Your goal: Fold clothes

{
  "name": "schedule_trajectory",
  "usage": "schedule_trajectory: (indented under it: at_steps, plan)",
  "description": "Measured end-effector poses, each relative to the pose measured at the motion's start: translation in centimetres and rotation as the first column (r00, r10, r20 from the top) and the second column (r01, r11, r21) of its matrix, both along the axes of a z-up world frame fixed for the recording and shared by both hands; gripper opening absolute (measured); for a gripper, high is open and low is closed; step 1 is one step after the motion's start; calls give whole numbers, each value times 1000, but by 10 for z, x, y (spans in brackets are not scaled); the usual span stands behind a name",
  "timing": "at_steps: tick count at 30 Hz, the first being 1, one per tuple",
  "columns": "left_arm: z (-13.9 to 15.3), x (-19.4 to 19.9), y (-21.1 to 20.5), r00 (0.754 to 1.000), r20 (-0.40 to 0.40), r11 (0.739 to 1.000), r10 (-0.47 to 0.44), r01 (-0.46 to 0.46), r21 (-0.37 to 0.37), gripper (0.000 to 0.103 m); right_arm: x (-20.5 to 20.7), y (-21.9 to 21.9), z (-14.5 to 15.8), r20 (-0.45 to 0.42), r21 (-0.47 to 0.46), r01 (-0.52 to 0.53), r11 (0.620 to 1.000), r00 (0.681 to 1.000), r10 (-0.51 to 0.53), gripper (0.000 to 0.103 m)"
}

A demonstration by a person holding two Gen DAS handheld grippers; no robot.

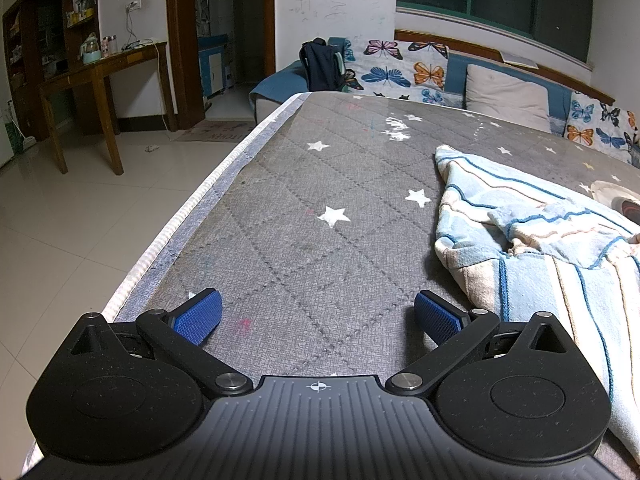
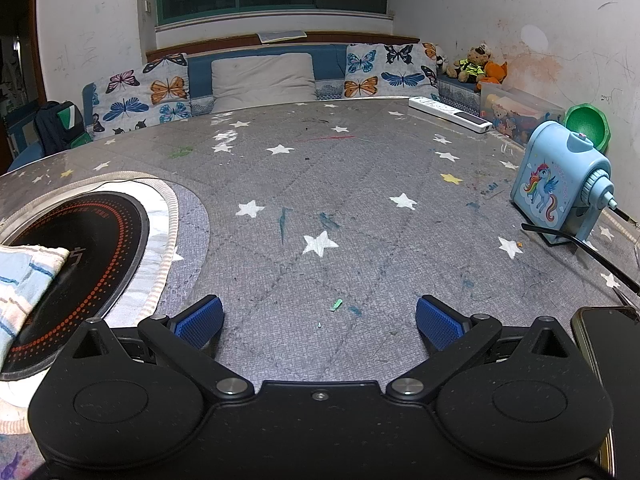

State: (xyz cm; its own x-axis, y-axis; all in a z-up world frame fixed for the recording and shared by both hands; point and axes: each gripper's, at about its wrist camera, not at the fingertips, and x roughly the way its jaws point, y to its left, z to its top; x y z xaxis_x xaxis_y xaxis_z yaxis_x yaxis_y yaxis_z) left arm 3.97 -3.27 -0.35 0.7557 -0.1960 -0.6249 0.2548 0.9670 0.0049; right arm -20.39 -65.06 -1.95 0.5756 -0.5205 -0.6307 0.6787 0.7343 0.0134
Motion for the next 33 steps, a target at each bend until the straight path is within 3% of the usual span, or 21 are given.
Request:
schedule_trajectory:
  at_steps: [10, 20, 33]
  plan:
    - [0, -5, -1, 999, -20, 999, 35, -34, 18, 103, 0, 0, 0, 0, 0, 0, 1000, 1000, 0, 103]
    - [9, -7, -6, 990, -121, 997, 71, -66, 47, 103, 0, 0, 0, 0, 0, 0, 1000, 1000, 0, 103]
    - [11, -9, -7, 988, -137, 996, 76, -70, 50, 103, 0, 0, 0, 0, 0, 0, 1000, 1000, 0, 103]
